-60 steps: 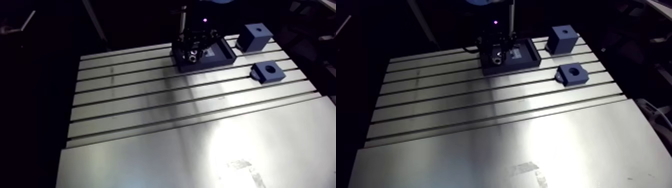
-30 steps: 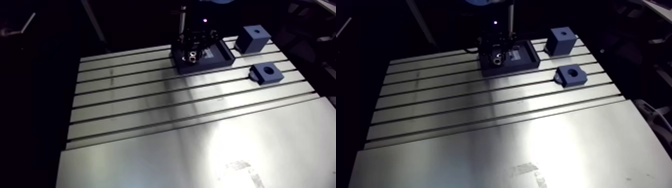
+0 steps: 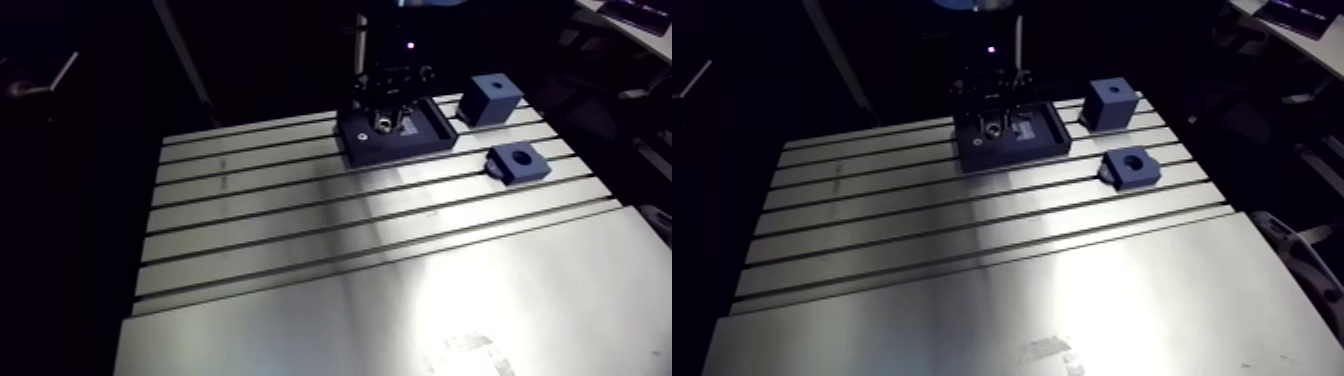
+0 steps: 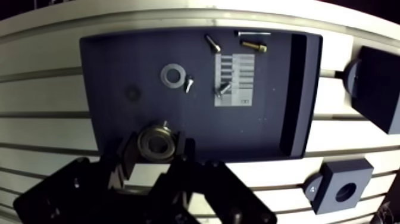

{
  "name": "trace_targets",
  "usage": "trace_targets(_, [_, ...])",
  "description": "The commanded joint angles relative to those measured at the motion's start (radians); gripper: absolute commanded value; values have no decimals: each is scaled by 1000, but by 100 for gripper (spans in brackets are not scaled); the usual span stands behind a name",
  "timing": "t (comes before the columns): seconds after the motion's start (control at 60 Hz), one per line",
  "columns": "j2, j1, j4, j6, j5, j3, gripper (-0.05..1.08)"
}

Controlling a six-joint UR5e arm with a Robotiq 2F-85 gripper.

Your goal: Pick up the bearing and press it into the housing until flush.

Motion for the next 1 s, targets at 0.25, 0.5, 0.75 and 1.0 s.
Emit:
trace_targets(0.25, [-108, -69, 27, -94, 0, 56, 60])
trace_targets(0.5, [-164, -163, 27, -178, 0, 111, 60])
trace_targets(0.75, [-195, -244, 26, -246, -1, 147, 61])
trace_targets(1.0, [-196, -295, 20, -282, -1, 164, 61])
